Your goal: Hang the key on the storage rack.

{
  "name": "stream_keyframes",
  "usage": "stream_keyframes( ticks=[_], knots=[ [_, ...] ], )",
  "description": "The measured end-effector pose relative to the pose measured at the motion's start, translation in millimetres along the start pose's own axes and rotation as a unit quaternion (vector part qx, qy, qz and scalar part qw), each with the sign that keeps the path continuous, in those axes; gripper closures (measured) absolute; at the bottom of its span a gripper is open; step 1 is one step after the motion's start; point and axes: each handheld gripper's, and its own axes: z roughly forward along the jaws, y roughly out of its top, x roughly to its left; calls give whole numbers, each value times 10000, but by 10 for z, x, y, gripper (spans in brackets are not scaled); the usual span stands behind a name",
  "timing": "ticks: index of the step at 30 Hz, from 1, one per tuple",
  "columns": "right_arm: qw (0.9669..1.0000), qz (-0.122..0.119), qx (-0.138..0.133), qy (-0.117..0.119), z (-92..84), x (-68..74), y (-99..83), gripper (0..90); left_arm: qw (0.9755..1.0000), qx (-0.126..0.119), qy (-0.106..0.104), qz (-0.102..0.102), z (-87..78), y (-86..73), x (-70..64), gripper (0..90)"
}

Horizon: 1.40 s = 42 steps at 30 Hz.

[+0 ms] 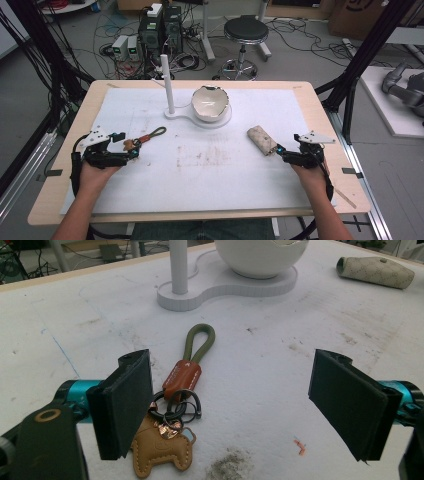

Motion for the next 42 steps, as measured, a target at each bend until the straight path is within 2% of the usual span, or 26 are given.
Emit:
stream_keyframes(
  ticks=[14,18,32,38,42],
  knots=[
    [10000,8,42,32,-9,-9,-19,222,10000,-11,-17,14,19,9,-5,180],
    [10000,-59,18,61,6,-1,-14,221,10000,-7,-12,-5,15,7,1,180],
    [10000,20,-4,54,6,-31,-21,221,10000,26,65,15,20,57,43,180],
    [10000,14,25,21,-52,-54,-64,222,9999,149,49,57,126,94,54,180],
    [10000,15,8,-29,-97,-49,-73,221,9995,282,4,103,266,126,70,180]
  ],
)
